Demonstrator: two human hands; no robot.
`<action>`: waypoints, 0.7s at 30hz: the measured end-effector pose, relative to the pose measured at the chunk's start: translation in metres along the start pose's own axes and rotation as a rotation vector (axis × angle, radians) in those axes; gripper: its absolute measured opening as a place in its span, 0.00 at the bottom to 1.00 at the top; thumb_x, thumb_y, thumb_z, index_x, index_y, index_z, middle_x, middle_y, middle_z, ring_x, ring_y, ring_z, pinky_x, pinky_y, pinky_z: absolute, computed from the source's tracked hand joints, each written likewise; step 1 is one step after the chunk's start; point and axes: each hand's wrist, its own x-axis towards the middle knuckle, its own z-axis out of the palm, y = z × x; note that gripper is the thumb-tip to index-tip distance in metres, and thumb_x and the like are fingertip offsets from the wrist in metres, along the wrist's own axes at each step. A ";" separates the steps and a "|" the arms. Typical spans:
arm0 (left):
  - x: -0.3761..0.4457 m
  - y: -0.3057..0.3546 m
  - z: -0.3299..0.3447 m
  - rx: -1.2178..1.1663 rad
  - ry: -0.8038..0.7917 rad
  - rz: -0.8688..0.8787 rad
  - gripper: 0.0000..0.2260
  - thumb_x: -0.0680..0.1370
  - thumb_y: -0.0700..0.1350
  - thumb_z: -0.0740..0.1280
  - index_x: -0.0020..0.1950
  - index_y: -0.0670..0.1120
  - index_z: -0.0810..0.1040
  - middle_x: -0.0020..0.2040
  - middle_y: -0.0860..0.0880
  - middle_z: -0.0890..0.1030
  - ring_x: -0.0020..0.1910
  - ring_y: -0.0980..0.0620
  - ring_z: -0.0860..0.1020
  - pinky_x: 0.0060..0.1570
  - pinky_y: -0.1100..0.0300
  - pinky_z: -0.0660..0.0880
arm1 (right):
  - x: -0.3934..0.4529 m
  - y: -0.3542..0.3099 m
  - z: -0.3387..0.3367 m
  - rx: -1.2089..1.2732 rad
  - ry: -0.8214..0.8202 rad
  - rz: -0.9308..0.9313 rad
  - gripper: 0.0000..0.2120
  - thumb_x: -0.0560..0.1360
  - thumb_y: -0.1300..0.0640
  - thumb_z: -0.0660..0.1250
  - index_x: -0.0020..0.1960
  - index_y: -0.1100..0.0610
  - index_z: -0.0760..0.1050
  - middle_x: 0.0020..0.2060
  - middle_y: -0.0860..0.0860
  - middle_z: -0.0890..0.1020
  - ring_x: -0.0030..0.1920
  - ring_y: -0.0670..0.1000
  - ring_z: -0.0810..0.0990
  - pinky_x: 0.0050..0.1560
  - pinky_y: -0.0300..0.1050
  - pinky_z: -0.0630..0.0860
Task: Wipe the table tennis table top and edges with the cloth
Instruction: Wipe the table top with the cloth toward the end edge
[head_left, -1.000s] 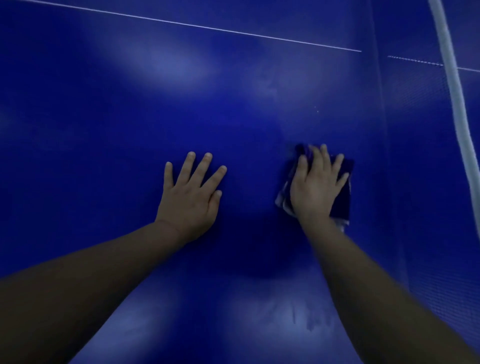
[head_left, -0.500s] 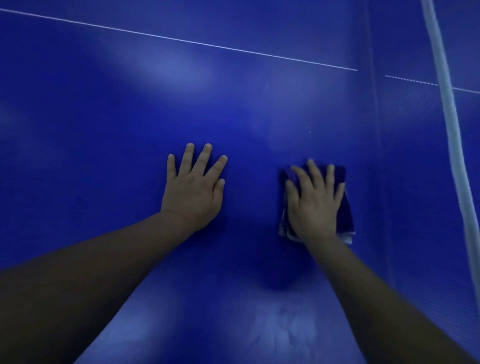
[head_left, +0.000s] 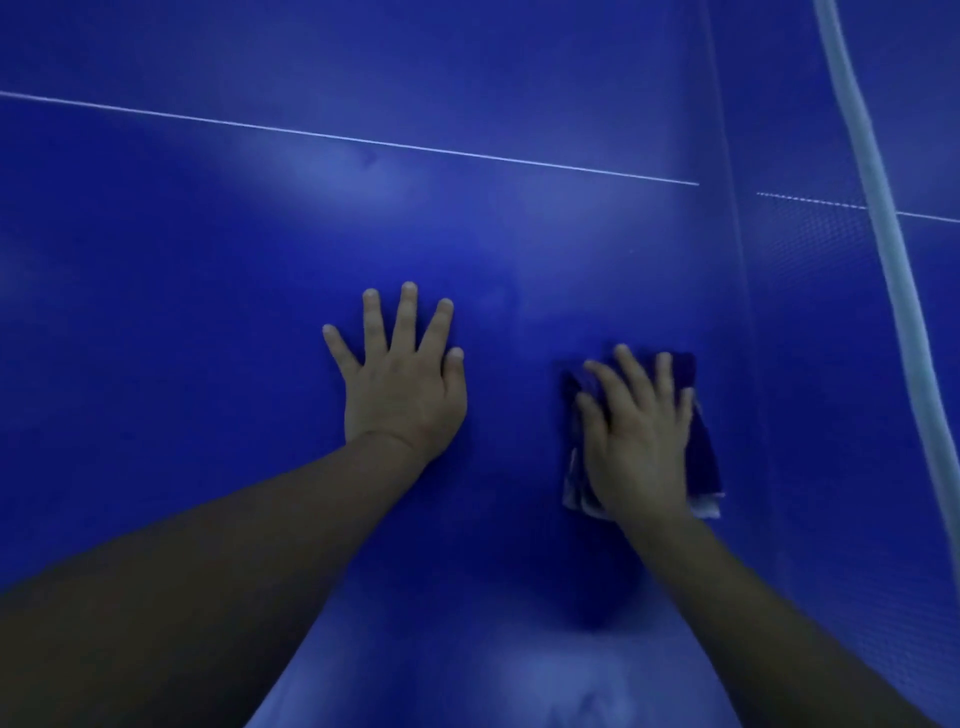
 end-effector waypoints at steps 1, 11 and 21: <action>0.000 0.000 0.001 0.001 0.001 -0.005 0.25 0.83 0.58 0.45 0.80 0.57 0.49 0.82 0.50 0.45 0.79 0.42 0.38 0.72 0.30 0.38 | 0.018 -0.001 -0.002 0.017 0.007 0.076 0.21 0.83 0.44 0.54 0.71 0.49 0.72 0.77 0.50 0.66 0.79 0.60 0.53 0.75 0.67 0.48; 0.003 0.002 0.003 0.027 0.011 -0.028 0.26 0.82 0.60 0.46 0.80 0.58 0.50 0.82 0.51 0.46 0.79 0.43 0.39 0.72 0.30 0.39 | 0.122 -0.095 0.019 -0.024 -0.081 -0.250 0.21 0.83 0.42 0.54 0.73 0.45 0.69 0.78 0.46 0.63 0.80 0.57 0.48 0.77 0.64 0.44; 0.003 0.000 0.004 0.025 0.015 -0.038 0.27 0.81 0.61 0.45 0.80 0.58 0.53 0.82 0.50 0.49 0.80 0.42 0.41 0.72 0.30 0.39 | 0.160 -0.057 0.003 0.100 0.043 0.089 0.22 0.84 0.44 0.54 0.74 0.51 0.69 0.77 0.49 0.64 0.80 0.59 0.50 0.76 0.65 0.44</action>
